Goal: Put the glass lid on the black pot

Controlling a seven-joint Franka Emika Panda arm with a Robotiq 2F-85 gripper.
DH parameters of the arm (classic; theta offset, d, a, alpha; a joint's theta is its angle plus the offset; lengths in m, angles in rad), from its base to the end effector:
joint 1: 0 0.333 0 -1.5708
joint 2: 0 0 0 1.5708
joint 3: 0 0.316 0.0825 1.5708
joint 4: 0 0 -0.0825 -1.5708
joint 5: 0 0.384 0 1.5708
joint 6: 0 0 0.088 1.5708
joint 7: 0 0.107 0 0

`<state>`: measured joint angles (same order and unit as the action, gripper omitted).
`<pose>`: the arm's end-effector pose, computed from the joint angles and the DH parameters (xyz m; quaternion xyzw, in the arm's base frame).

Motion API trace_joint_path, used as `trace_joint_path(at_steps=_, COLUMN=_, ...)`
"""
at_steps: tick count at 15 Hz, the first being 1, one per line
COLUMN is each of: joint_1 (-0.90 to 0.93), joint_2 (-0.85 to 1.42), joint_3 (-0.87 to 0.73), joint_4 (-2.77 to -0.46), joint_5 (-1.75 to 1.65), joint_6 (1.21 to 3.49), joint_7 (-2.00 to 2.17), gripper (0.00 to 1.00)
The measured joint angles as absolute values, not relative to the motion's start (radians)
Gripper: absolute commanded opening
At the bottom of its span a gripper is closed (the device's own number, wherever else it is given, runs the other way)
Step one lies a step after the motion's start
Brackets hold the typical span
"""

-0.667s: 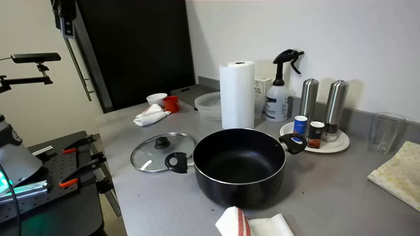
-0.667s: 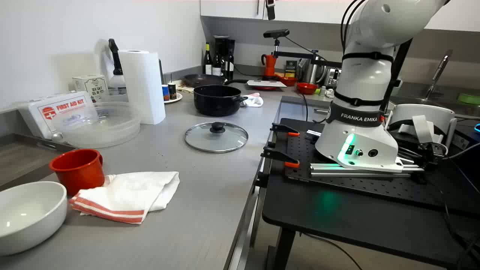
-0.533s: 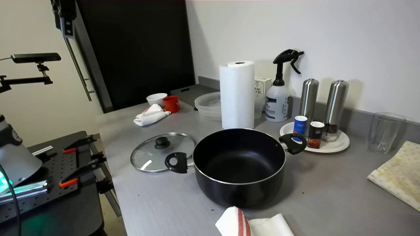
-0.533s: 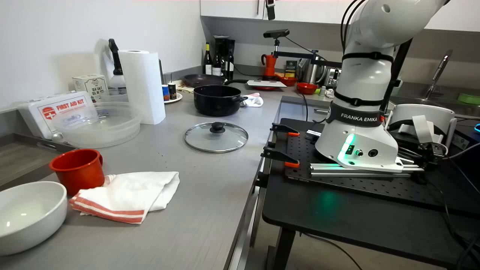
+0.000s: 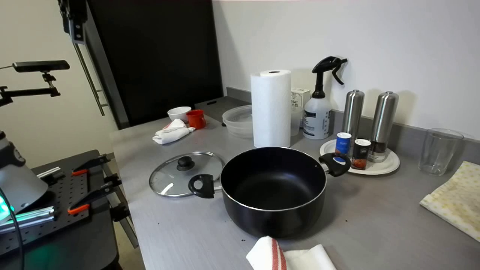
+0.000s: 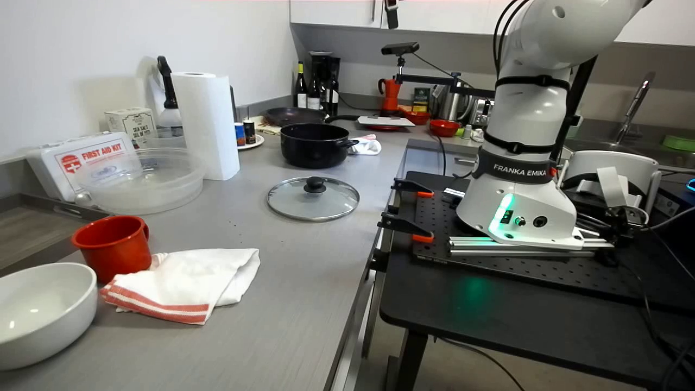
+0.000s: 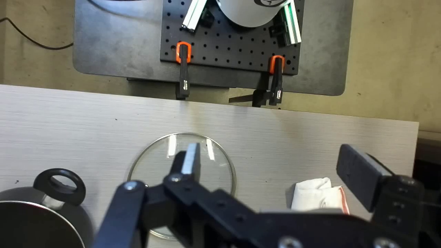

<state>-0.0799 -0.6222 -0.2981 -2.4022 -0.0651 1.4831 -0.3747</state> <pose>0.3032 -0.1406 0.5002 -0.9853 -0.0406 0.1300 0.1032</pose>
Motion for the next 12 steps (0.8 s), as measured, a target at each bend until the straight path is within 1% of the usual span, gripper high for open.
trace_joint_path(at_steps=6, joint_1=-0.081, joint_2=-0.608, joint_3=-0.298, joint_4=-2.403, joint_5=-0.065, joint_6=1.488, joint_7=-0.375, gripper=1.0)
trace_joint_path(at_steps=12, joint_1=-0.08, joint_2=-0.499, joint_3=-0.298, joint_4=-2.4, joint_5=-0.064, joint_6=1.568, joint_7=-0.39, gripper=1.0)
